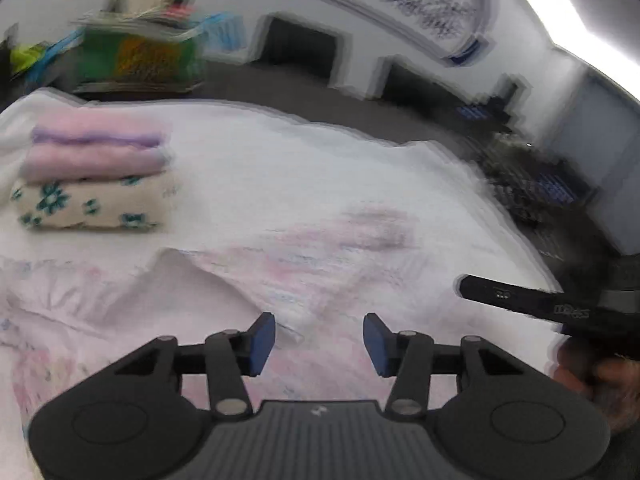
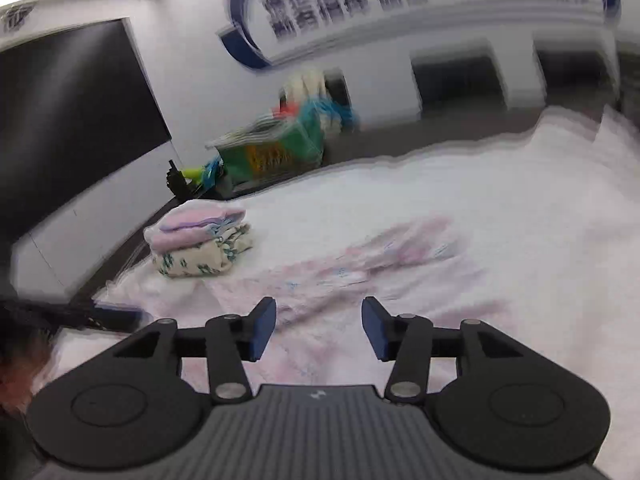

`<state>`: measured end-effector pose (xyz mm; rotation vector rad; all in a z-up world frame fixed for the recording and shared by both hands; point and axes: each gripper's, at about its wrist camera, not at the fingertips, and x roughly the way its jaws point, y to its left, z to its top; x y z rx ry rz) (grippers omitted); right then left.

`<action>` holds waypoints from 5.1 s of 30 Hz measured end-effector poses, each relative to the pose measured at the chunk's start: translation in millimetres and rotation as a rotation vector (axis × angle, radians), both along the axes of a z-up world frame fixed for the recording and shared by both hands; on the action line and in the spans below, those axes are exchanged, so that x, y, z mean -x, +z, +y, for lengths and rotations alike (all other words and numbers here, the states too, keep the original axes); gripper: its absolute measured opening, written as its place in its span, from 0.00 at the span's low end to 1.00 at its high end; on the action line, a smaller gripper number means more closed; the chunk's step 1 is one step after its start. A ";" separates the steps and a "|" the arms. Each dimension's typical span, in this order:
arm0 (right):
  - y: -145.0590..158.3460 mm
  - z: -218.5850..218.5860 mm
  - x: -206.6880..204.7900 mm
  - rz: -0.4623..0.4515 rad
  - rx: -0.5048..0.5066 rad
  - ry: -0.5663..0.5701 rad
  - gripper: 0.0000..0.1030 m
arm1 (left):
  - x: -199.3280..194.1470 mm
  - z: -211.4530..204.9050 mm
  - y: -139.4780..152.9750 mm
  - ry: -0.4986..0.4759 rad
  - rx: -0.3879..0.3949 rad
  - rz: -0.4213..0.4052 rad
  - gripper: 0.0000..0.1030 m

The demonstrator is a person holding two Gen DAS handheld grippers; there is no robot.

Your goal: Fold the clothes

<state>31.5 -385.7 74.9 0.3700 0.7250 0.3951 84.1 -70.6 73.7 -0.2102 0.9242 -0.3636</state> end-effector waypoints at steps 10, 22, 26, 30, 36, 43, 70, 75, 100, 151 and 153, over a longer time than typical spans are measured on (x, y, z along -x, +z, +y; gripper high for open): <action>-58.5 22.6 -121.0 0.335 -0.079 -0.016 0.16 | -48.3 8.5 -36.3 0.069 0.130 0.079 0.02; -56.6 44.2 -98.5 0.093 0.099 0.044 0.24 | -45.0 42.6 -37.5 0.162 0.227 0.070 0.44; -49.6 56.1 -92.7 0.033 0.168 0.091 0.40 | -37.2 37.4 -31.5 0.139 0.226 0.113 0.44; -42.7 68.0 -86.9 -0.026 0.236 0.138 0.41 | -38.5 35.3 -41.2 0.178 0.266 0.143 0.40; -35.4 79.9 -79.9 -0.102 0.313 0.191 0.41 | -44.7 40.3 -58.5 0.219 0.324 0.073 0.00; -47.3 63.4 -81.1 -0.106 0.239 0.168 0.41 | -43.6 54.9 -49.8 0.253 0.359 -0.022 0.00; -64.0 61.6 -73.5 -0.180 0.150 0.164 0.47 | -27.3 57.8 -46.0 0.254 0.381 -0.275 0.00; -64.0 61.1 -69.2 -0.213 0.125 0.191 0.47 | -29.9 49.1 -49.0 0.204 0.377 -0.328 0.00; -59.5 2.9 -159.8 -0.009 0.345 -0.067 0.01 | -53.3 35.9 -60.1 0.211 0.172 -0.240 0.03; -58.0 35.8 49.1 -0.086 0.442 0.095 0.22 | 175.6 -35.0 -57.2 -0.227 -0.143 -0.401 0.50; -59.9 25.4 73.9 -0.113 0.466 0.054 0.26 | 174.7 -32.0 -67.4 -0.218 -0.181 -0.376 0.50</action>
